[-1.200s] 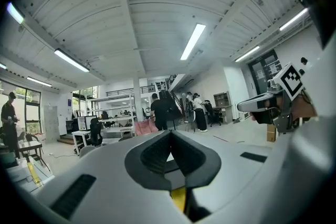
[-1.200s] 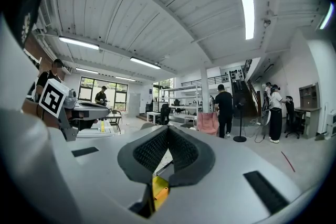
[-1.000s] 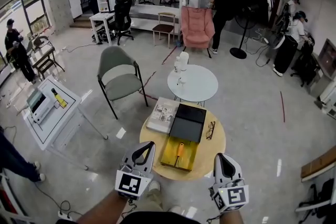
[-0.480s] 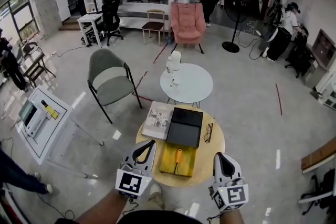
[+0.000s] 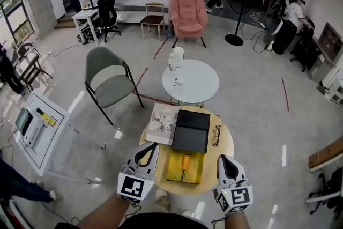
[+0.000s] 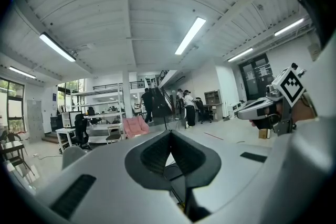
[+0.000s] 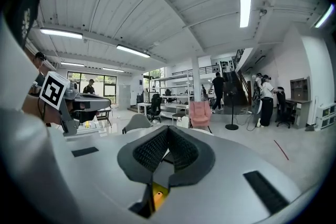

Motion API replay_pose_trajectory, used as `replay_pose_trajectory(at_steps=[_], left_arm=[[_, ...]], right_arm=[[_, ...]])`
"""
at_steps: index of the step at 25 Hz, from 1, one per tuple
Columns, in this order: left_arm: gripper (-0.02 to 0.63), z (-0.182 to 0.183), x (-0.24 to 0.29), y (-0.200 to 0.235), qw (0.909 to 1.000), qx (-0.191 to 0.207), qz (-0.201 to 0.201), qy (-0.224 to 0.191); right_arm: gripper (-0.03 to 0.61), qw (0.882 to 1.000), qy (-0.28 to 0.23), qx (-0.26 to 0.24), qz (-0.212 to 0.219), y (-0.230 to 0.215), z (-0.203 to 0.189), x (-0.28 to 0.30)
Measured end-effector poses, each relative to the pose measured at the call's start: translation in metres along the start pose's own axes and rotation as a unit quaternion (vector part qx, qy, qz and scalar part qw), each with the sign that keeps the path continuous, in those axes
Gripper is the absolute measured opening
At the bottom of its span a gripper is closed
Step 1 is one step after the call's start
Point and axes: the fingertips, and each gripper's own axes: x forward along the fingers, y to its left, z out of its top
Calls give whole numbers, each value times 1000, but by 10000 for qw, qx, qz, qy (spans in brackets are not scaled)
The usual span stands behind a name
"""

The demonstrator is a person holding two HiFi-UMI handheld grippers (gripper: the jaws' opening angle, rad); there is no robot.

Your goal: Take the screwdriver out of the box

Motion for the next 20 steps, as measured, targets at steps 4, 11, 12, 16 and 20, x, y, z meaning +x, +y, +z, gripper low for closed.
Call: replay_pose_trajectory(at_steps=[4,11,12,16,20], left_arm=[[12,-8,14,12,10000,-18,-48,31],[12,-20,35,21,9999,6,-124,17],[12,-23,38,21,9999,0,-146,42],[12,-36,46,22,9995,-6,-270,178],[12,-46,52,26,9992,-18,-299,269]], right_arm=[[15,9996,265,12,-12,0,-19,24],[14,9972,733,91,-133,-3,-52,56],[15,9966,805,109,-148,-4,-57,60],[15,9939,1073,177,-161,-4,-81,74],[15,9913,1289,221,-147,-2,-101,87]])
